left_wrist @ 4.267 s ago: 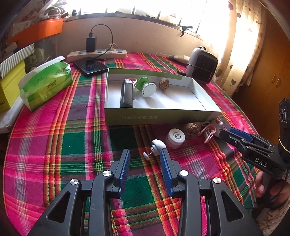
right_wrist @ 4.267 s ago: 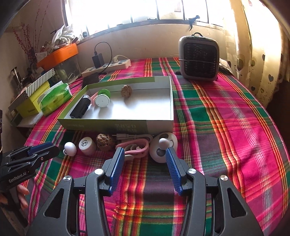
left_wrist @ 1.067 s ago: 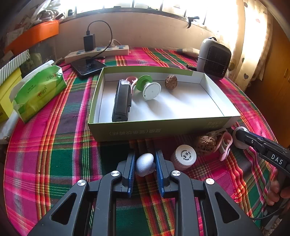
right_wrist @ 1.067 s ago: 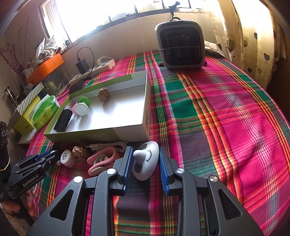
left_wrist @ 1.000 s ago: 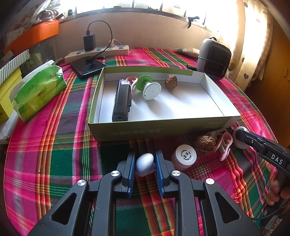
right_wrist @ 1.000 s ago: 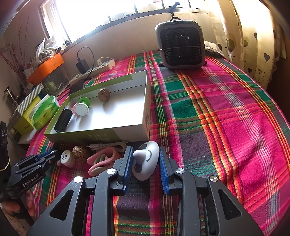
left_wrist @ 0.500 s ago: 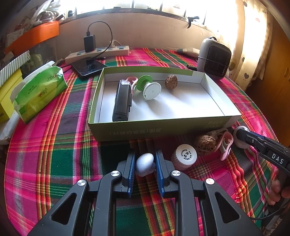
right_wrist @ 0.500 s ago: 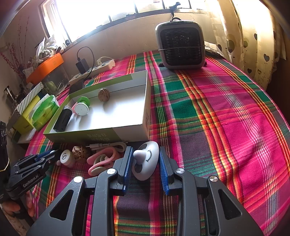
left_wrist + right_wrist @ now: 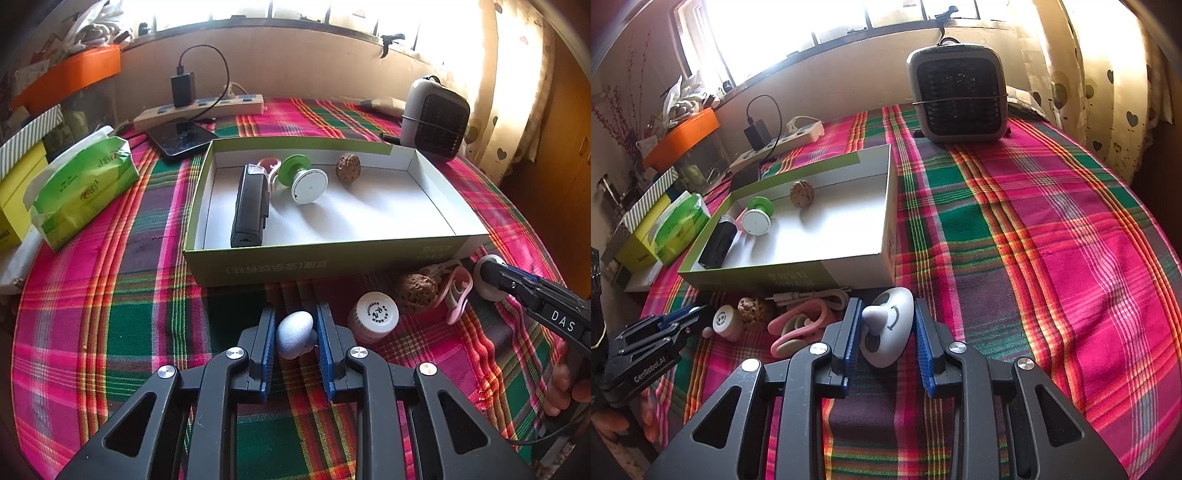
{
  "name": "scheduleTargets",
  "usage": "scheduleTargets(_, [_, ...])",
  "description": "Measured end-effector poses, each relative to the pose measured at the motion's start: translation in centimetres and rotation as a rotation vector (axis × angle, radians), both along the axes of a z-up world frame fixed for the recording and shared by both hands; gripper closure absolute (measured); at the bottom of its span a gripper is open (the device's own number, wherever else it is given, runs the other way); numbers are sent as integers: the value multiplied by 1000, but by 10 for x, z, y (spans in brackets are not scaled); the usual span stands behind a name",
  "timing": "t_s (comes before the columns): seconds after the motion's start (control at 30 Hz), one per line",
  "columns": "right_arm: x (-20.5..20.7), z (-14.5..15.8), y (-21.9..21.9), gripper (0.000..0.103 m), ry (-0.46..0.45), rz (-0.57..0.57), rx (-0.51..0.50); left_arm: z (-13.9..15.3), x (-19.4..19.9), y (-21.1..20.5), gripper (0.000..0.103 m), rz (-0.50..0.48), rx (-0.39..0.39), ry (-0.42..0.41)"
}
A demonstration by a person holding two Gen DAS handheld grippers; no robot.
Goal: Organize objects
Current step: 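Lift the white egg with the left tool while the right tool lifts the panda-face ball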
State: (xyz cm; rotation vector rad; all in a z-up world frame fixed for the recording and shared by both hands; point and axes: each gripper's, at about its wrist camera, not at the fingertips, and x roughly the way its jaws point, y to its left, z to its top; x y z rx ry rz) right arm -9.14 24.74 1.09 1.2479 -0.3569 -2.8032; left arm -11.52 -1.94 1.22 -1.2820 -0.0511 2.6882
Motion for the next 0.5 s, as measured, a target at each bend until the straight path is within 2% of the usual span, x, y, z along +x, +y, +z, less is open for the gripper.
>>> scheduleTargets(0.5, [4,2,0,75,8,2,0,6,3,1,84,-1,-4,8])
